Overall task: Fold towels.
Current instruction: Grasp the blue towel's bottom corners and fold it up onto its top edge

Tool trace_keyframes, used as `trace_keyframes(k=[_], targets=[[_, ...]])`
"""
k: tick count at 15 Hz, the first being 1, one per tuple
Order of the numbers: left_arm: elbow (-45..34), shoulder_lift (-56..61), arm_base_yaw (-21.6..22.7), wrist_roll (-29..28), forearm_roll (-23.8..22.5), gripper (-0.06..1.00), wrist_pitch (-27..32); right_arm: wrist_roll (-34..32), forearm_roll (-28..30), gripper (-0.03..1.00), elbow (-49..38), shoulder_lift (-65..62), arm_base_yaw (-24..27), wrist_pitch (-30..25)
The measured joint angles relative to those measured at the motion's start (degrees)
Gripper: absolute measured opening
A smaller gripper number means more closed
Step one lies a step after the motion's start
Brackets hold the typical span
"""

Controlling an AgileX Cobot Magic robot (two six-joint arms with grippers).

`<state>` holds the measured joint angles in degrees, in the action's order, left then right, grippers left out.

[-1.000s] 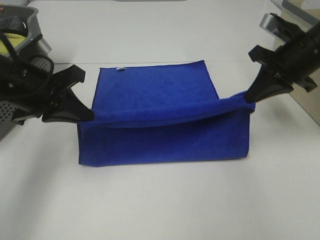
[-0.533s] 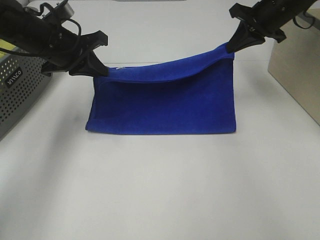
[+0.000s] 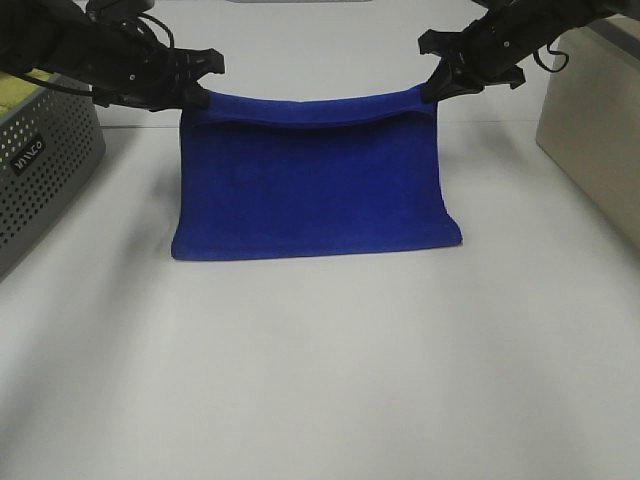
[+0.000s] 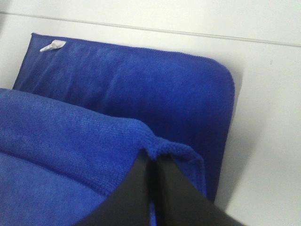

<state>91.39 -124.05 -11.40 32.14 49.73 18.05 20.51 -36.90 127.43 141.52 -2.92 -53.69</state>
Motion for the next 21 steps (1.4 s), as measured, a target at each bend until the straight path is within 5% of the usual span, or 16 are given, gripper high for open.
trace_keyframes(k=[8,12,14,17,19,21], targets=[[4.18,-9.74,-0.17,3.78,0.00,0.00,-12.78,6.47,-6.99,0.01,0.00,5.61,-0.06,13.01],[6.70,-13.06,-0.23,4.01,0.00,0.04,-14.32,7.39,-8.19,0.05,0.00,8.54,-0.06,15.81],[6.70,-13.24,-0.23,4.07,-0.57,0.25,-14.90,7.39,-8.14,0.23,0.00,8.59,-0.06,15.99],[6.70,-13.24,-0.23,4.07,-0.69,0.69,-16.96,7.45,-7.91,0.64,0.52,8.59,0.00,14.04],[6.70,-12.55,0.06,4.35,-0.86,0.79,-16.90,7.33,-4.76,0.73,0.57,7.56,0.00,8.59],[6.76,-10.49,1.20,4.35,-1.26,0.81,-9.85,3.67,2.52,0.75,0.63,4.13,0.00,-1.09]])
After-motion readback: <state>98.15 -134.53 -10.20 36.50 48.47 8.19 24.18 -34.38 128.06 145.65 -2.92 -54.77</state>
